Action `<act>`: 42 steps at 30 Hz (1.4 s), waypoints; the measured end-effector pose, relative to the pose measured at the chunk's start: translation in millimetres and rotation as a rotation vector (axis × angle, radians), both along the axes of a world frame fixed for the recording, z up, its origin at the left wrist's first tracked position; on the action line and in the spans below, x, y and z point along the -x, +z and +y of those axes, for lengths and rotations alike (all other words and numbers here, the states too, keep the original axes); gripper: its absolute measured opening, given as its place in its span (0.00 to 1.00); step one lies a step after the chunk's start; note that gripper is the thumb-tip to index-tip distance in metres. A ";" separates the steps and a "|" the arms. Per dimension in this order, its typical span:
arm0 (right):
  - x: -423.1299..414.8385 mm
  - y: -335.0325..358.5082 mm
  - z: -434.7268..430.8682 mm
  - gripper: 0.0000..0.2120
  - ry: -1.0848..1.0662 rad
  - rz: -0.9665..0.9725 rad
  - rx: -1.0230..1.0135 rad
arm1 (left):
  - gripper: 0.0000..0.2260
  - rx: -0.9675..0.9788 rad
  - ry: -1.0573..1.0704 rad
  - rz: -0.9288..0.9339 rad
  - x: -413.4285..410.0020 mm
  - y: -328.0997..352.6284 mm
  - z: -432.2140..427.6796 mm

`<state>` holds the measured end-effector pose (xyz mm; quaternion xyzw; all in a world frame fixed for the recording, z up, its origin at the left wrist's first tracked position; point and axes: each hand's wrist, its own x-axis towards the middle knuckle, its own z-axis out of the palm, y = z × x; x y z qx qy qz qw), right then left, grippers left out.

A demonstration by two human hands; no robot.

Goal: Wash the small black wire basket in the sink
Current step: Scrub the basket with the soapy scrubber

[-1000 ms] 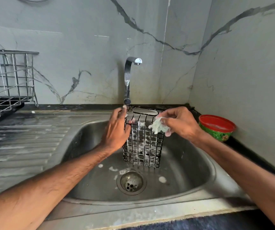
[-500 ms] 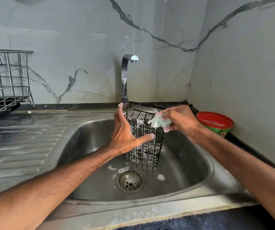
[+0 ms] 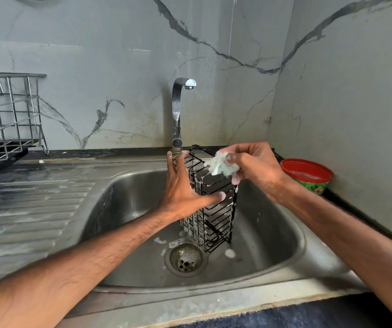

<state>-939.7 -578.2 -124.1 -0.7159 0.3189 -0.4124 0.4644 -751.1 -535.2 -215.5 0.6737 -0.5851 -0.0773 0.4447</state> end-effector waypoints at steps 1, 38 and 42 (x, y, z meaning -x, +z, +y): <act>-0.1 -1.8 -3.4 0.07 -0.069 -0.009 0.034 | 0.66 0.001 -0.022 0.004 -3.2 -0.2 0.5; -3.4 -15.5 -5.4 0.12 0.167 -0.304 -0.464 | 0.68 -0.281 -0.094 0.533 0.2 1.6 14.1; -6.0 -18.1 -4.7 0.14 0.204 -0.327 -0.494 | 0.64 -0.244 -0.082 0.569 1.9 2.7 16.8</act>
